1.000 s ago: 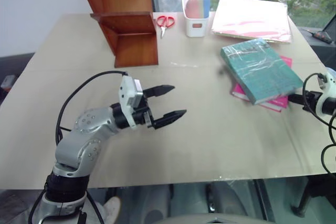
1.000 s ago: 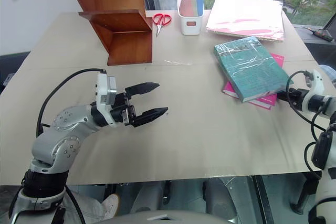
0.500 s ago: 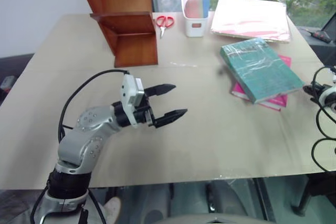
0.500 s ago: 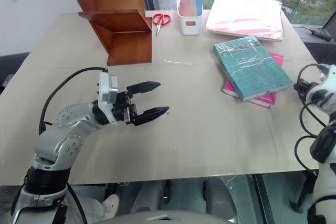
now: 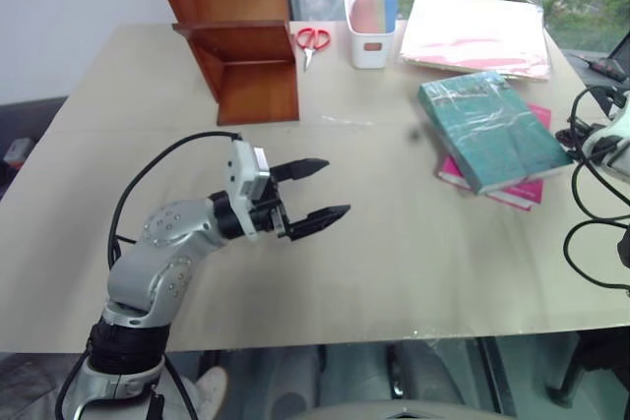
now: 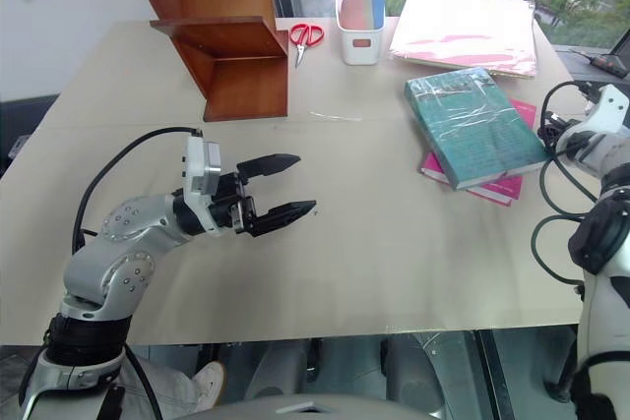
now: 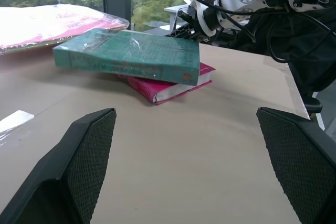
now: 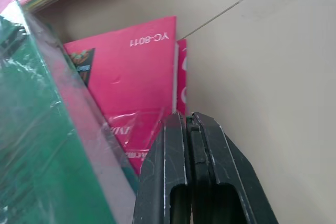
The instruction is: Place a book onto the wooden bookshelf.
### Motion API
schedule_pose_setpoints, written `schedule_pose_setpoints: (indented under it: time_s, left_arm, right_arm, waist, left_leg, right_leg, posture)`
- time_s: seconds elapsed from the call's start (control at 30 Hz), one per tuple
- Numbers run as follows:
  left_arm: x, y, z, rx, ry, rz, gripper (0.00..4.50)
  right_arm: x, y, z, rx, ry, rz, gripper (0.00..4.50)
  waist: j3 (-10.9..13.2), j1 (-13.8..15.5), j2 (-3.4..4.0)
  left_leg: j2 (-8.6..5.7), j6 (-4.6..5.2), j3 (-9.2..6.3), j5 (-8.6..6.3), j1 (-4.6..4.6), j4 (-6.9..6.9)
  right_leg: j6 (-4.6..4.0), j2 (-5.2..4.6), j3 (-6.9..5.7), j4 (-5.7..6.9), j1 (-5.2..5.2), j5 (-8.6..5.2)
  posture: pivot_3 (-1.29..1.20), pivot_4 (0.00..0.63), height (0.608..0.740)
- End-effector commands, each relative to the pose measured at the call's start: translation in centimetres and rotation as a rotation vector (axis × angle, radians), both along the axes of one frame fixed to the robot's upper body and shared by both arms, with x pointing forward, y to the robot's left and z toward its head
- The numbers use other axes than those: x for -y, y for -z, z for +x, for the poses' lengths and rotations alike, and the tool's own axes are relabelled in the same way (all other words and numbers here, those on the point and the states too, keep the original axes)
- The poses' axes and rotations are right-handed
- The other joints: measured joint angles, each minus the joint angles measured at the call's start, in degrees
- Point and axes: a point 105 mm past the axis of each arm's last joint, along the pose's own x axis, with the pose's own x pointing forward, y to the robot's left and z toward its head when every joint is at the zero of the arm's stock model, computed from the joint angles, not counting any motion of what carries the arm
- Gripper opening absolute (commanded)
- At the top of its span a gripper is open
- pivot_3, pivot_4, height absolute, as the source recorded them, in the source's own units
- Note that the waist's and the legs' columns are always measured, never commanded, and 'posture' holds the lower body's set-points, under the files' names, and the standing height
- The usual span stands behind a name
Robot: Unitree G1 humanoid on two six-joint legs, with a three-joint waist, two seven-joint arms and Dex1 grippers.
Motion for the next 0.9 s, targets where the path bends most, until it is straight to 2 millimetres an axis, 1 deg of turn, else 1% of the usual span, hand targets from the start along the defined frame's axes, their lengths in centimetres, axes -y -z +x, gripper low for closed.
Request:
schedule_pose_setpoints:
  time_s: [0.03, 0.27, 0.43, 0.6, 0.67, 0.73, 0.83, 0.9]
  left_arm:
    - [-0.3, -0.9, -0.4, 0.044, -0.008, -0.001, 4.5]
    - [-0.4, -0.8, -0.7, 0.042, -0.015, -0.001, 4.5]
    - [-0.4, -0.8, -0.9, 0.041, -0.02, -0.003, 4.5]
    - [-0.3, -0.7, -0.9, 0.038, -0.019, -0.003, 4.5]
    - [-0.2, -0.7, -0.8, 0.037, -0.019, -0.003, 4.5]
    - [-0.2, -0.7, -0.7, 0.035, -0.018, -0.003, 4.5]
    - [-0.2, -0.6, -0.6, 0.033, -0.015, -0.003, 4.5]
    - [-0.1, -0.6, -0.5, 0.032, -0.012, -0.004, 4.5]
  right_arm:
    - [-0.4, -0.6, 0.4, 0.014, -0.003, -0.014, 0.15]
    - [-2.0, -0.2, 0.9, -0.009, -0.072, -0.023, 0.15]
    - [-1.7, -0.3, 0.8, -0.001, -0.071, -0.031, 0.15]
    - [-0.9, -1.4, 0.8, 0.041, -0.054, -0.057, 0.15]
    - [-0.7, -2.7, 1.1, 0.1, -0.052, -0.082, 0.15]
    - [-0.8, -4.5, 1.5, 0.157, -0.084, -0.151, 0.15]
    - [-1.8, -7.4, 2.1, 0.254, -0.145, -0.211, 0.15]
    - [-3.1, -9.0, 2.5, 0.302, -0.211, -0.254, 0.15]
  waist:
    - [0.0, -0.1, 0.0]
    - [0.0, -0.3, -0.01]
    - [0.0, -0.3, -0.03]
    - [0.0, -0.3, -0.02]
    - [0.0, -0.2, -0.02]
    - [0.0, -0.2, 0.0]
    - [0.0, -0.3, 0.04]
    - [0.0, -0.3, 0.04]
  left_leg:
    - [0.0, 0.0, 0.01, 0.0, 0.0, 0.0]
    - [0.02, 0.0, 0.04, 0.0, 0.07, 0.0]
    - [0.02, 0.0, 0.04, 0.0, 0.09, 0.02]
    - [0.02, 0.0, 0.04, 0.0, 0.09, 0.02]
    - [0.02, 0.0, 0.05, 0.0, 0.09, 0.03]
    - [0.02, 0.0, 0.06, 0.0, 0.08, 0.02]
    - [0.02, 0.0, 0.11, 0.0, 0.02, 0.01]
    - [0.02, 0.0, 0.2, 0.0, -0.07, 0.01]
  right_leg:
    - [0.0, 0.0, 0.0, 0.0, 0.0, 0.0]
    - [0.0, 0.02, 0.06, 0.07, 0.0, 0.0]
    - [0.0, 0.02, 0.07, 0.13, 0.01, 0.0]
    - [0.0, 0.02, 0.07, 0.14, 0.01, 0.0]
    - [0.0, 0.02, 0.08, 0.14, 0.01, 0.0]
    - [0.0, 0.01, 0.08, 0.14, 0.0, 0.0]
    - [0.0, 0.01, 0.14, 0.17, -0.14, 0.0]
    - [0.0, 0.02, 0.25, 0.28, -0.32, 0.0]
  posture:
    - [0.0, 0.15, 0.74]
    - [0.0, 0.15, 0.74]
    - [0.0, 0.15, 0.74]
    - [0.0, 0.15, 0.74]
    - [0.0, 0.15, 0.74]
    - [0.0, 0.15, 0.74]
    - [0.0, 0.15, 0.74]
    - [0.0, 0.15, 0.74]
